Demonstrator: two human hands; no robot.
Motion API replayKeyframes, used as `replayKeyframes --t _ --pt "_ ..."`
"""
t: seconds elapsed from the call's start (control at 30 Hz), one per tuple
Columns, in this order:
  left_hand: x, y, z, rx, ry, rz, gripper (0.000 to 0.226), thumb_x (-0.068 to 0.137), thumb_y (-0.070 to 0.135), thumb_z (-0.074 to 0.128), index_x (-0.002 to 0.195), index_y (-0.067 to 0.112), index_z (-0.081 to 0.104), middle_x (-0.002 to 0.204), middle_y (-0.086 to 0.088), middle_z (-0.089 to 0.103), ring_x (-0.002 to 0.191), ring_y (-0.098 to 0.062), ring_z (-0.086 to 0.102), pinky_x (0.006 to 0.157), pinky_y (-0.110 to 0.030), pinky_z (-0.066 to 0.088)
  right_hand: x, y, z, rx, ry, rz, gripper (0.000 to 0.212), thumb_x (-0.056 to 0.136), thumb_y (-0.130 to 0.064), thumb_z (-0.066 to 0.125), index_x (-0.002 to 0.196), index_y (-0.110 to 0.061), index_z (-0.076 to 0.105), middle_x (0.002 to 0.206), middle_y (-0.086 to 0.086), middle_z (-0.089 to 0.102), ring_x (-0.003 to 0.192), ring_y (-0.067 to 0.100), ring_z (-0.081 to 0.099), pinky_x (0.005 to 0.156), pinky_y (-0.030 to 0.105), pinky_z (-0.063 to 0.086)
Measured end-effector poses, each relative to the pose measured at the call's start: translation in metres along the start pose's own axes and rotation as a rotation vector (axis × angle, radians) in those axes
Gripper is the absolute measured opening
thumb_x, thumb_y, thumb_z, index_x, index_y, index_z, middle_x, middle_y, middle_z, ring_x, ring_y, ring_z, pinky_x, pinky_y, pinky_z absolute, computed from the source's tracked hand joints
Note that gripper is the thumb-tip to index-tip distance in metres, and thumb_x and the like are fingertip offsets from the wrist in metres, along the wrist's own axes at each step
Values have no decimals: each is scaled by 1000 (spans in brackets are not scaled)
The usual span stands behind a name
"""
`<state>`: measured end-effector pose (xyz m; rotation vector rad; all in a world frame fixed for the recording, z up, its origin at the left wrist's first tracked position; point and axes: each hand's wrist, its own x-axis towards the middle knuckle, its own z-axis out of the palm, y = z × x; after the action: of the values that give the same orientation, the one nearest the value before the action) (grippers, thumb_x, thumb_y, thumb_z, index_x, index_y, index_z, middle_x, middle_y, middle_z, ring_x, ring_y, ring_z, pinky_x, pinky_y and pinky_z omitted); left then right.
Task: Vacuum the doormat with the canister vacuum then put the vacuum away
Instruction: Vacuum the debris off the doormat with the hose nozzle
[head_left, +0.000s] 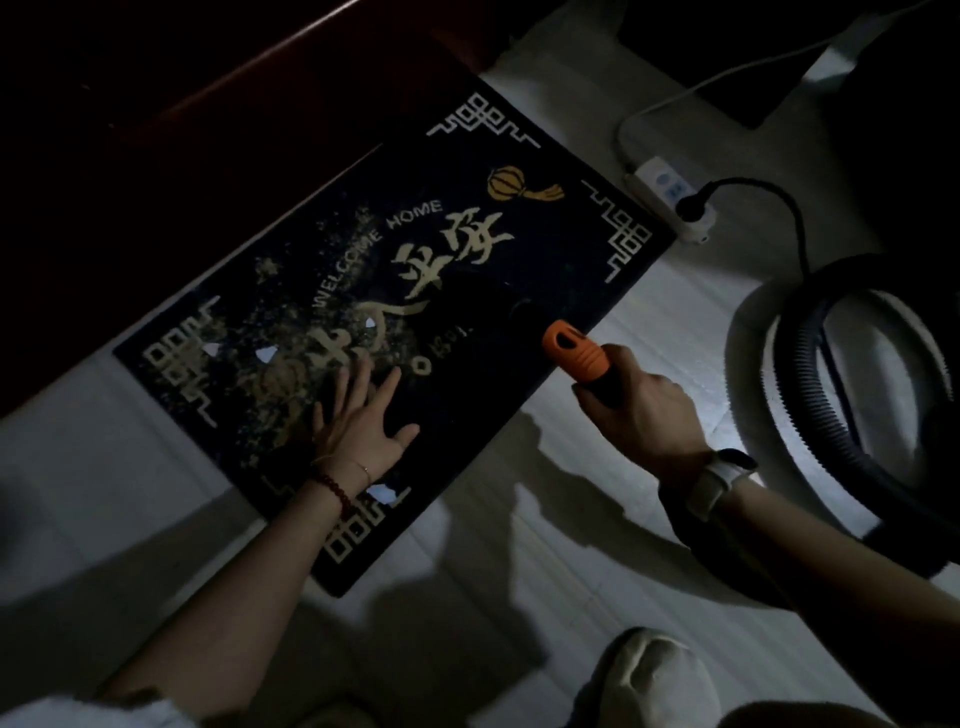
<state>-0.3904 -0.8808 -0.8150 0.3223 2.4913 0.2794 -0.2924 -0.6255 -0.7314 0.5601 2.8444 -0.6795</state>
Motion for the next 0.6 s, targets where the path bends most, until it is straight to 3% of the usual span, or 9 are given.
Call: replayKeyframes --t 0.1,0.2,0.27,0.37,0.47,0.6 --pt "-22 -34 -5 -76 109 -124 84 87 45 56 149 30 2 157 1 -13 144 -22 -15 114 -52 3 -7 -18 14 29 -110 1 31 89 -35 55 111 -15 46 89 13 64 72 32 57 64 38 46" --pt "-45 -70 -2 -165 3 -328 102 81 48 64 149 19 -6 155 -8 -21 143 -27 -19 116 -47 1 -27 -33 32 108 -235 -15 25 88 -29 57 105 -14 46 89 13 63 72 28 55 64 35 44" --pt "-55 -83 7 -155 -40 -352 106 80 52 62 148 15 -10 154 -11 -23 142 -28 -21 116 -44 -3 -41 -42 39 121 -360 -67 27 87 -31 58 107 -17 46 87 5 60 72 22 54 64 30 42" --pt "-57 -87 15 -192 -6 -330 106 80 52 62 148 14 -9 154 -11 -23 142 -27 -23 116 -41 -5 -56 -50 43 58 -535 -170 37 86 -40 58 116 -23 44 92 2 62 78 19 61 73 34 51" --pt "-54 -88 15 -185 -1 -336 107 79 53 63 148 15 -8 155 -10 -22 142 -26 -22 116 -44 -1 -41 -41 32 52 -384 -122 39 85 -42 60 114 -19 47 88 10 66 78 29 63 71 37 51" --pt "-56 -87 15 -125 -2 -342 107 78 57 61 148 16 -8 155 -9 -20 143 -26 -19 116 -50 5 2 -27 13 151 -145 89 38 85 -40 60 111 -14 49 87 18 66 75 39 63 70 47 53"
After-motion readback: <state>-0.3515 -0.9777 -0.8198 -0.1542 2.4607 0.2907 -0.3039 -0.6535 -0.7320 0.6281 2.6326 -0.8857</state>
